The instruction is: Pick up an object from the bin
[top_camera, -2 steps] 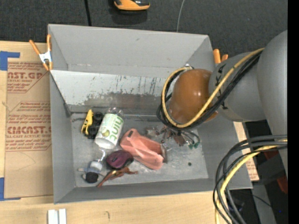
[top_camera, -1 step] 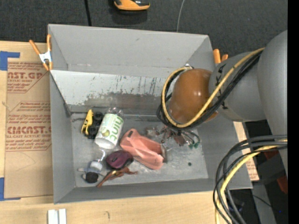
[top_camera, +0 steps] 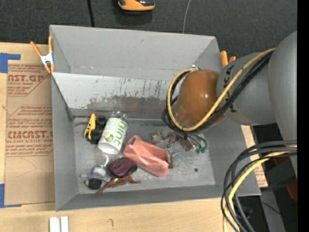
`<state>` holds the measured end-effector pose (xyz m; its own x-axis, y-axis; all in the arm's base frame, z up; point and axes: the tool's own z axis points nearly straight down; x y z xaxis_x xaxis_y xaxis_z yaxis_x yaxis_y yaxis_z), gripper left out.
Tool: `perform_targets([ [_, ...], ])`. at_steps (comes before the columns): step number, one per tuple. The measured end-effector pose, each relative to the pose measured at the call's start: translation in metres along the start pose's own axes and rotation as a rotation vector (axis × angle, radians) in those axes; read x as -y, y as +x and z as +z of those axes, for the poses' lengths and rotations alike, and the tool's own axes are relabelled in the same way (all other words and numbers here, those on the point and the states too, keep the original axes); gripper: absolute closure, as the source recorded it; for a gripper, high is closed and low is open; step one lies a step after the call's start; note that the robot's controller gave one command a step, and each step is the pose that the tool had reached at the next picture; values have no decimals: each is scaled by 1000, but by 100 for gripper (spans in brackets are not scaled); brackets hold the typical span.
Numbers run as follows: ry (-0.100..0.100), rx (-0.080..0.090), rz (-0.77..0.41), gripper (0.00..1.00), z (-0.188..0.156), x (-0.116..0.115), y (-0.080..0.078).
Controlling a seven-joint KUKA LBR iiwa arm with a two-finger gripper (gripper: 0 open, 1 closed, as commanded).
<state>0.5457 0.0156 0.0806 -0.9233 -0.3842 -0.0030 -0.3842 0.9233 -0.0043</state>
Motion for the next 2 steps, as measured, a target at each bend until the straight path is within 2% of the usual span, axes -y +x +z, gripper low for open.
perform_targets([
  [1,-2,7,-33,100,-28,5,6],
  [2,-3,4,65,100,-189,-11,-4],
])
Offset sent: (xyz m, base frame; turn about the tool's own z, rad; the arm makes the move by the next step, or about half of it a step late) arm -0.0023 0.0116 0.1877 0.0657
